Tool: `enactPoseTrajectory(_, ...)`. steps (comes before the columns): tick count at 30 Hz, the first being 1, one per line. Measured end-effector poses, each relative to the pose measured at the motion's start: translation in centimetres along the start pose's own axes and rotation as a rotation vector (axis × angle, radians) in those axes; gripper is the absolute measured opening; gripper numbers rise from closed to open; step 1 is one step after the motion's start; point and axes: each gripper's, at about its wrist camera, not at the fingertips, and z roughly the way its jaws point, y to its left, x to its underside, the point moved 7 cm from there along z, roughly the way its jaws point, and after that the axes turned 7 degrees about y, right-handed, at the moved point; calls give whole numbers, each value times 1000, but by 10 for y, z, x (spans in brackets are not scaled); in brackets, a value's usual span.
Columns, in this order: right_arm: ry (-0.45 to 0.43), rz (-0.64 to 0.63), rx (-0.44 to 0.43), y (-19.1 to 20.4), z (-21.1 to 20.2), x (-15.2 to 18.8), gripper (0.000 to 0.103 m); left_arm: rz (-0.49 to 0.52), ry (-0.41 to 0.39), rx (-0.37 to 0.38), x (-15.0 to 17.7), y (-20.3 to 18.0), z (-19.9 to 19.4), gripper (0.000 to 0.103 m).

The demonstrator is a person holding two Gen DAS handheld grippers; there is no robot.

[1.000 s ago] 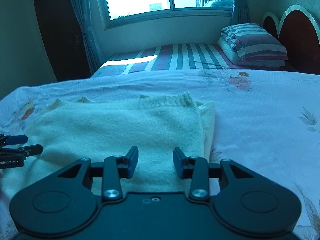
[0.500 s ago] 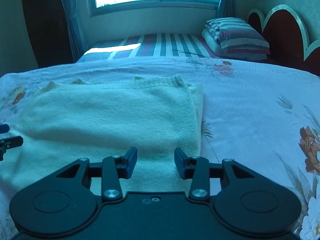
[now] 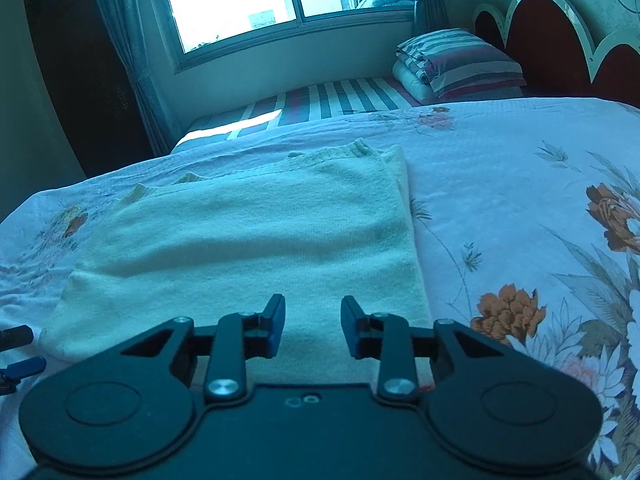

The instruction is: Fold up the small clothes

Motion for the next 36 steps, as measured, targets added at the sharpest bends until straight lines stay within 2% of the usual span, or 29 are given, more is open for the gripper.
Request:
enactPoseTrajectory(3,-1,-8,-18,8,0,0,32,-118,16,75,8,-2,11,66)
enactPoseTrajectory(5,0,-12,-30,13,1,-2,31,-136,0,66,13,-5,18,65)
enactPoseTrajectory(9,12,-19,-67,22,8,-7,17,-208,-70,81,17,-9,31,64)
enactPoseTrajectory(10,15,-20,-80,26,10,-9,13,-212,-81,82,17,-10,36,61)
enactPoseTrajectory(15,13,-27,-125,40,23,-25,9,-209,-129,73,14,-20,57,56)
enactPoseTrajectory(17,20,-33,-154,47,31,-33,7,-183,-149,48,13,-25,63,53)
enactPoseTrajectory(20,30,-57,-186,59,45,-43,7,-148,-178,0,12,-25,67,36)
enactPoseTrajectory(21,33,-64,-193,62,49,-45,7,-164,-181,-8,13,-20,67,20)
enactPoseTrajectory(22,37,-70,-203,66,54,-48,7,-192,-178,-11,14,-13,68,9)
enactPoseTrajectory(24,47,-76,-217,72,62,-51,7,-222,-192,36,11,-4,65,9)
enactPoseTrajectory(26,55,-83,-228,78,69,-52,7,-227,-204,42,13,-7,62,9)
enactPoseTrajectory(30,64,-97,-250,86,75,-50,6,-253,-270,39,21,-2,59,10)
enactPoseTrajectory(34,73,-92,-245,86,81,-49,6,-248,-269,5,17,-5,69,9)
enactPoseTrajectory(36,69,-92,-253,87,80,-50,6,-259,-274,21,13,-7,69,6)
